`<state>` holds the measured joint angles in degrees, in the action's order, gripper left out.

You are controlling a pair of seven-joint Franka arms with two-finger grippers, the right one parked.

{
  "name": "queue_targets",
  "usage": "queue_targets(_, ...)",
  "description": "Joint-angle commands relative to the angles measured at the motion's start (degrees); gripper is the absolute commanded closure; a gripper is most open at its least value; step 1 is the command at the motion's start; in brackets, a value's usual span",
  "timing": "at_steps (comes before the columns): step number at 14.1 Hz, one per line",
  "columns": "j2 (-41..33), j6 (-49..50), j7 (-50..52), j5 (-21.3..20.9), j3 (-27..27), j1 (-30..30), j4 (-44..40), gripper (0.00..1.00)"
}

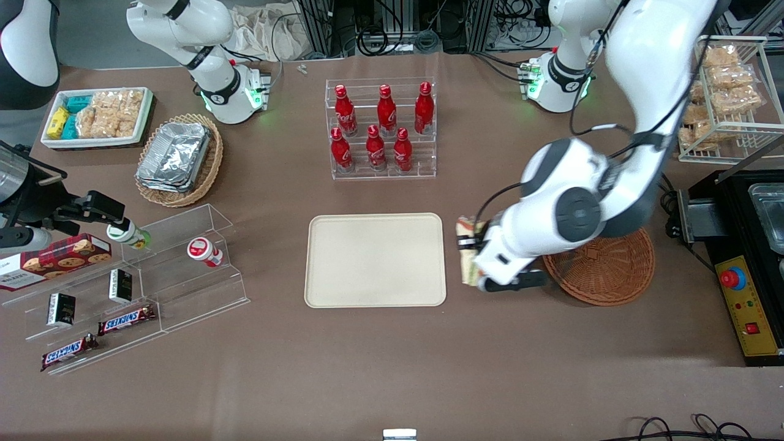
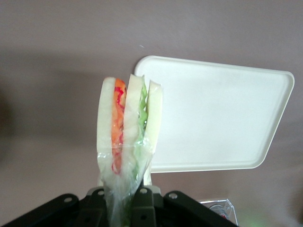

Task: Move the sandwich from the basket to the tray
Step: 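Carry the sandwich over the beige tray and lower it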

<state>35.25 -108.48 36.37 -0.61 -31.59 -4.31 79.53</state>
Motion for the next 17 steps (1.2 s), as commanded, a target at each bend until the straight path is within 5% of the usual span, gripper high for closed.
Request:
queue_targets(1,4.37,-5.31,-0.07,-4.04,-0.14,-3.24,0.09,1.0)
queue_targets(11,14.67,-17.82,9.5,-19.43,0.57,-7.91,4.49,0.95)
queue_targets(12,14.76,-17.82,10.03,-19.43,0.57,-7.91,4.4,0.85)
queue_targets(13,14.85,-17.82,10.99,-19.17,0.48,-7.82,4.4,0.62)
queue_targets(14,15.11,-17.82,13.09,-19.26,0.48,-7.82,4.4,0.18)
queue_targets(15,15.12,-17.82,14.24,-19.34,0.48,-7.91,4.32,0.01)
queue_targets(17,14.77,-17.73,14.43,-19.26,0.39,-7.82,4.05,0.01)
